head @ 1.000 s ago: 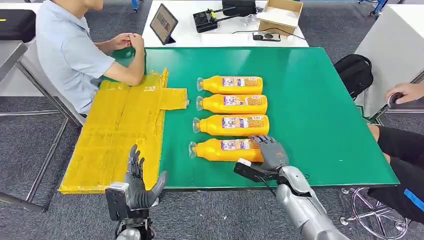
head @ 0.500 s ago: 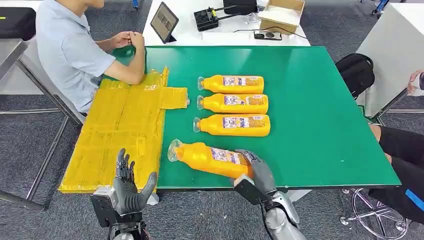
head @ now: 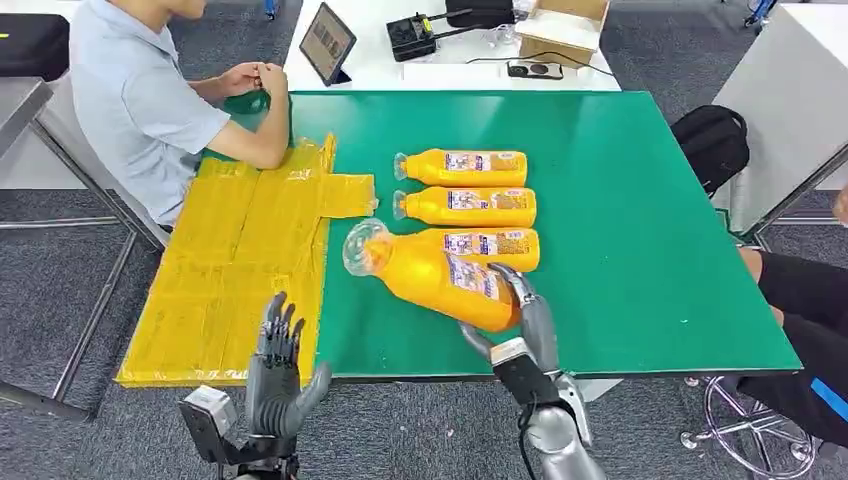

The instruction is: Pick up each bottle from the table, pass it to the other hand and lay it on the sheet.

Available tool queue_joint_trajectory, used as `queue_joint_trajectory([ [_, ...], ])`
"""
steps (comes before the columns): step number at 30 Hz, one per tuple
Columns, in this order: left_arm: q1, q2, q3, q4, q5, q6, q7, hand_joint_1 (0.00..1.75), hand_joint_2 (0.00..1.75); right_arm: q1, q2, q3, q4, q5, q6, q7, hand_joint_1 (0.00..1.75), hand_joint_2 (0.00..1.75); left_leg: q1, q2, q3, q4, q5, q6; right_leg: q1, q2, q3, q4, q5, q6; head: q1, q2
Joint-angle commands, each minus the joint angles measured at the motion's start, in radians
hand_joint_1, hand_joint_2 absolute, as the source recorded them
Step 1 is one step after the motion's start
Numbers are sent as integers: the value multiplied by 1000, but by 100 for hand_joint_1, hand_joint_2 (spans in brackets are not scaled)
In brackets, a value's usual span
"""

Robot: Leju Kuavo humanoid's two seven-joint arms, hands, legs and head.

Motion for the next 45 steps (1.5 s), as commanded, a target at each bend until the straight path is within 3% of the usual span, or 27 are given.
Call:
queue_joint_trajectory([
  [1, -26, 31, 31, 11, 44, -51, 18, 0, 175, -136, 75, 197, 162, -11, 4, -43, 175, 175, 0, 5, 3, -1, -1, 1, 1, 4, 1, 0, 1, -2, 0, 0],
  [6, -78, 16, 22, 45, 64, -105, 24, 0, 175, -156, 74, 306, 188, 27, 10, -70, 175, 175, 0, 2, 3, -1, 0, 1, 1, 1, 2, -1, 0, -2, 0, 0],
  [18, -88, 20, 12, 34, 144, -176, 31, 0, 175, -158, 100, 387, 331, -25, -2, -100, 175, 175, 0, 1, 4, -2, 0, 1, 1, 0, 3, -2, 0, -2, 0, 0],
  [23, -122, 16, -25, 67, 166, -217, 58, 0, 175, -178, 97, 384, 365, -52, -19, -118, 175, 175, 0, 1, 6, -2, -1, 2, 1, -1, 5, -1, -1, -3, 0, 0],
  [29, -214, -19, -129, 170, 196, -229, 98, 0, 175, -84, 42, 328, 214, -58, -18, -94, 175, 175, 0, -6, 2, -1, 1, 2, 0, -7, 4, -2, -1, -2, 0, 0],
  [36, -212, -10, -150, 174, 219, -212, 79, 0, 175, -99, 54, 320, 267, -46, 7, -103, 175, 175, -1, -1, 5, -1, -1, 1, 0, -3, 4, -2, -1, -3, 0, 0],
  [40, -201, -7, -140, 148, 192, -168, 42, 0, 175, -98, 60, 330, 281, -34, 7, -102, 175, 175, -1, -2, 5, -2, -1, 1, 0, -4, 4, -1, -2, -3, 0, 0],
  [45, -179, -15, -137, 91, -19, 82, -48, 0, 175, -94, 68, 338, 303, -31, 12, -73, 175, 175, 0, 0, 2, -1, 0, 1, 0, -1, 0, -1, 0, -1, 0, 0],
])
